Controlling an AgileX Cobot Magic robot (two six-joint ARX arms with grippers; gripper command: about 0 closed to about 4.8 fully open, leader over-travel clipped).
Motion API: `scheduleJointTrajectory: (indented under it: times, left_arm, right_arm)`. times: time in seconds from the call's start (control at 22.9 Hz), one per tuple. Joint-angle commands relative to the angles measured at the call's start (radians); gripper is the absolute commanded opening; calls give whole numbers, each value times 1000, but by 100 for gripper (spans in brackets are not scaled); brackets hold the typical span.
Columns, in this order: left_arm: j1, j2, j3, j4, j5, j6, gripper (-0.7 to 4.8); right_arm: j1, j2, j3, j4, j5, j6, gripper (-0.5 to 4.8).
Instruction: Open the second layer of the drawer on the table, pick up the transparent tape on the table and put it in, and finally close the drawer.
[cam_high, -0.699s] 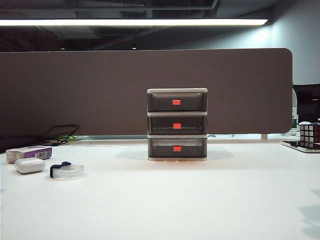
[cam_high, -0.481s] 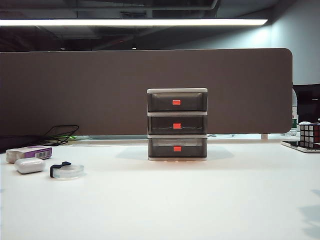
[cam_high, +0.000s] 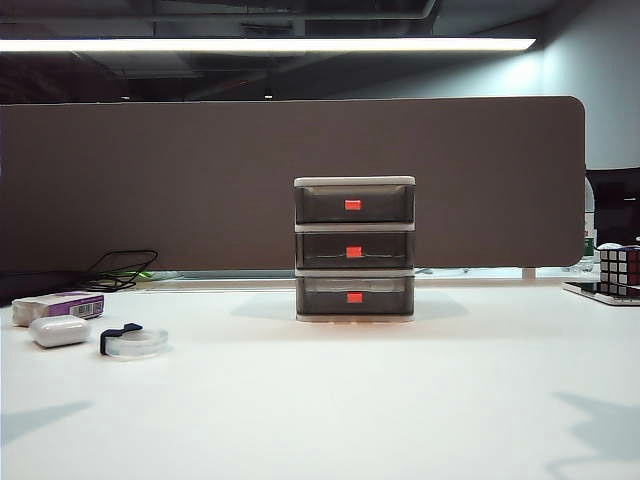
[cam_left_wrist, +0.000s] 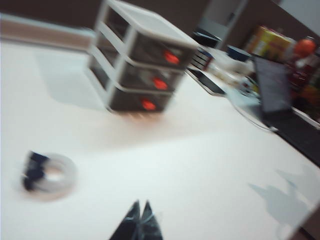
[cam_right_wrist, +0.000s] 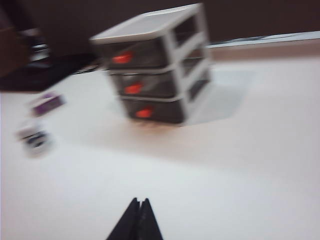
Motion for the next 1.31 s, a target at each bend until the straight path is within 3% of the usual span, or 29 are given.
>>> scheduleJointTrajectory:
  times: [0.04,0.17,0.26,0.31,0.39,0.52,0.83,0.96,1.14,1.31]
  left_arm:
    - [1,0,6,-28,55,-37,-4]
    - [2,0,6,-16,39,-97,40]
    - [2,0,6,5,49,-140,40]
    - [2,0,6,65,96,-200,40]
    - [-1,0,7,158,132,-220,40]
    - [-61,1,7,230,-10,-236,39]
    - [-432,90,6,196,-413,-77,39]
    - [-586,248,6,312,-591,-9,39]
    - [-629,577,19,591,-626,14,39]
    - [-634,1015,148,822,-620,71,40]
  right_arm:
    - [0,-2,-6,13,-77,13,-5]
    - [0,-2,-6,18,-76,13,-5]
    - [0,-2,-6,18,-76,13,-5]
    - [0,-2,-5,18,-79,13,-5]
    - [0,-2,-5,19,-89,13,-5]
    - [0,-2,-5,24,-114,94,-5]
    - [11,0,1,82,-111,137,-5]
    - [38,26,29,77,-97,135,-5]
    - [85,135,84,78,-43,85,-5]
    - [130,296,146,170,18,82,-5]
